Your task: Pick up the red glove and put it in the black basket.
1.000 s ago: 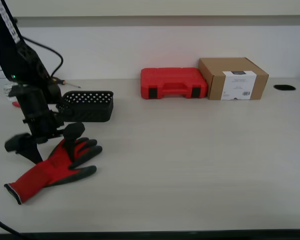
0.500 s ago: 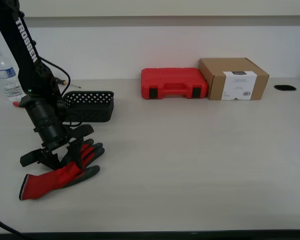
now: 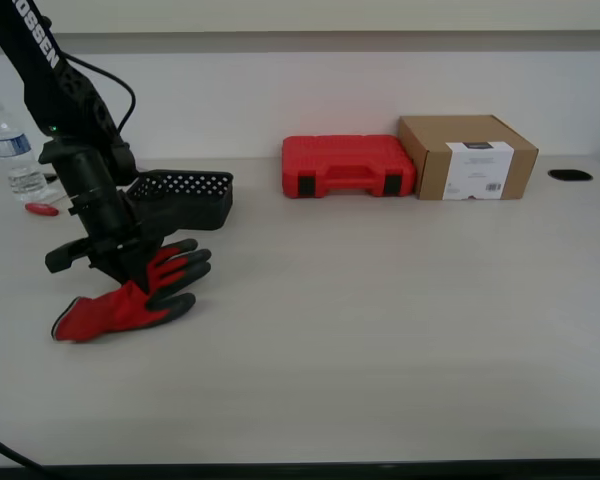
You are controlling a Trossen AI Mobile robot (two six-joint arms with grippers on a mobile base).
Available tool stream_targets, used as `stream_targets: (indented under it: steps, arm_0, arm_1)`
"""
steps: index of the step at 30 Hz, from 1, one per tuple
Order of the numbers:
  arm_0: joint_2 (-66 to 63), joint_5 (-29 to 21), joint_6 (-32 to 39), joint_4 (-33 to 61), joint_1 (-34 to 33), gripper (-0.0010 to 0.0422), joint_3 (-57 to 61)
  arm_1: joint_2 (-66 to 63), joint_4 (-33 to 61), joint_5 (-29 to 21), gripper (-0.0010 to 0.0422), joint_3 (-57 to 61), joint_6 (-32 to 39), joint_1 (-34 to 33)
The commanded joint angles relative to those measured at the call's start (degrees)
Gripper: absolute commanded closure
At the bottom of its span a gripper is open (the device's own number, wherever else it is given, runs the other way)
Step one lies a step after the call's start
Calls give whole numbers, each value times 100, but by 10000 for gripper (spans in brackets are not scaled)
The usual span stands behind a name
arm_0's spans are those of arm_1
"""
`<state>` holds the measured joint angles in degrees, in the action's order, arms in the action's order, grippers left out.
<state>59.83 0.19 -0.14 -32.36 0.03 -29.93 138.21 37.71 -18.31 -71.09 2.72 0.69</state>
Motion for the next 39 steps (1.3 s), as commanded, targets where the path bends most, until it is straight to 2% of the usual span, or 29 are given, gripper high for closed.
stream_targets:
  steps: [1,5,8,12,20,25,30,39]
  arm_0:
    - [0,-4,15,-9,-4,412,-7]
    - [0,-7,15,-13,-2,412,-7]
    - [0,-4,15,-13,-4,412,-7]
    - [0,-7,15,-11,-2,412,-7]
    - [0,-7,15,-11,-4,412,-7]
    - [0,-7,15,-13,-2,412,-7]
    - [0,-7,17,-9,-4,412,-7]
    - [0,-7,15,-11,-4,412,-7]
  arm_1:
    - [-140,164,-66,414,-7,63,7]
    - [-678,457,50,414,0,289,2]
    - [-1451,173,564,414,-26,254,28]
    - [-1753,-114,562,414,-444,-50,31]
    - [-621,293,608,414,-2498,-48,31]
    - [50,776,813,414,-4304,13,55]
    - [1349,2146,780,414,-6236,92,52]
    - [1585,2203,844,413,-6391,85,50]
